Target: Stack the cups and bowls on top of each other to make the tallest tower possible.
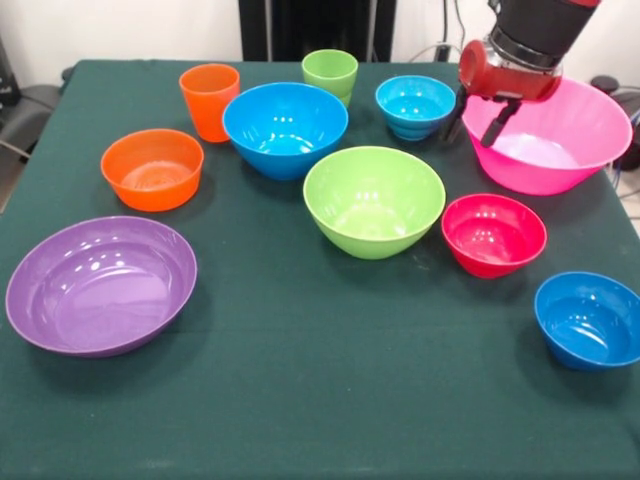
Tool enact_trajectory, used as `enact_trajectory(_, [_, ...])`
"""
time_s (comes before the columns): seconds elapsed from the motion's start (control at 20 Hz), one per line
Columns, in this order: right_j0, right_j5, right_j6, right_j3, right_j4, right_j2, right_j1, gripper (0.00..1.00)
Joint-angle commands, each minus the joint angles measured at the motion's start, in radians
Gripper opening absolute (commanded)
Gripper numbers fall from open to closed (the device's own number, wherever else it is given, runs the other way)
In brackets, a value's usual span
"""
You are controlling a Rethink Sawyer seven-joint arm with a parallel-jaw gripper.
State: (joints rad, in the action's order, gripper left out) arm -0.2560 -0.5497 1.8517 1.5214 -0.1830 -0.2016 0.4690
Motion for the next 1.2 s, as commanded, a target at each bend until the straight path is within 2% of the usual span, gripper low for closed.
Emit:
enact_trajectory(0.05, [-0.002,0.038,0.141,-0.040,0.032,0.087,-0.034,1.00])
enact_trajectory(0.55, [0.014,0.000,0.107,-0.038,0.037,0.098,-0.012,1.00])
enact_trajectory(0.85, [0.026,-0.087,0.071,-0.011,0.063,0.110,0.066,1.00])
enact_trajectory(1.2, [0.020,-0.110,0.079,0.004,0.076,0.108,0.089,1.00])
